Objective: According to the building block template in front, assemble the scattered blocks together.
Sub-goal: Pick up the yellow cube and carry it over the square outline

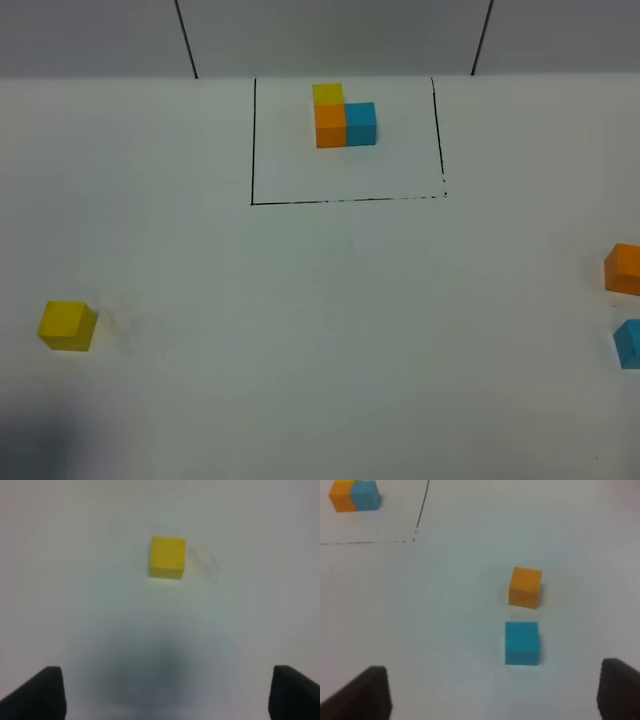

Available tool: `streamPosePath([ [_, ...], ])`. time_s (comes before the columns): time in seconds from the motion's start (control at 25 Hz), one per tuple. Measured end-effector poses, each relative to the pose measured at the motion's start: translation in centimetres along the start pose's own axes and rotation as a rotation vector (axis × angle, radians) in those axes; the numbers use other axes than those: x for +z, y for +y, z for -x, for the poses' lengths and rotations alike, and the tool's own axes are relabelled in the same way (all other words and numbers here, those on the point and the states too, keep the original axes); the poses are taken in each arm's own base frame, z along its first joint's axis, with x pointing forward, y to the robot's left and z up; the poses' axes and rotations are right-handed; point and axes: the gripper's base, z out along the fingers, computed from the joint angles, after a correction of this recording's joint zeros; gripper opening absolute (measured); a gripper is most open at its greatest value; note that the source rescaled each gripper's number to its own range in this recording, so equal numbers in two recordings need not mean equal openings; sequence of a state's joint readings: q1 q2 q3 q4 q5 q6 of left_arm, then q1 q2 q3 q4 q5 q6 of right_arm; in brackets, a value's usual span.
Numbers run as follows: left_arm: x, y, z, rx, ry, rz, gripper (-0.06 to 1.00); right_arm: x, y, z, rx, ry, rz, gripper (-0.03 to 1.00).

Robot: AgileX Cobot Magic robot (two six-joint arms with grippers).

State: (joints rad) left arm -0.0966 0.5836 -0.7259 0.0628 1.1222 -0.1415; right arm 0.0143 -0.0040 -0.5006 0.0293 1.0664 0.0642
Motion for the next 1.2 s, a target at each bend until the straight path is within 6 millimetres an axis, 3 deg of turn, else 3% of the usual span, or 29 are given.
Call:
streamPosePath([
  [0.28, 7.1, -1.1, 5.7, 0.023, 0.349, 0.042, 0.79, 0.0, 0.0, 0.0, 0.0, 0.0, 0.0, 0.7],
  [0.52, 12.6, -1.5, 7.1, 0.063, 0.481, 0.059, 0.8, 0.0, 0.0, 0.0, 0.0, 0.0, 0.0, 0.7],
  [0.64, 14.6, -1.5, 7.4, 0.091, 0.509, 0.08, 0.89, 0.0, 0.0, 0.0, 0.0, 0.0, 0.0, 0.7],
  [0.8, 16.5, -1.2, 7.9, 0.11, 0.486, 0.128, 0.99, 0.0, 0.0, 0.0, 0.0, 0.0, 0.0, 0.7],
  [1.2, 17.7, -1.3, 8.5, 0.108, 0.428, 0.123, 1.0, 0.0, 0.0, 0.0, 0.0, 0.0, 0.0, 0.7],
])
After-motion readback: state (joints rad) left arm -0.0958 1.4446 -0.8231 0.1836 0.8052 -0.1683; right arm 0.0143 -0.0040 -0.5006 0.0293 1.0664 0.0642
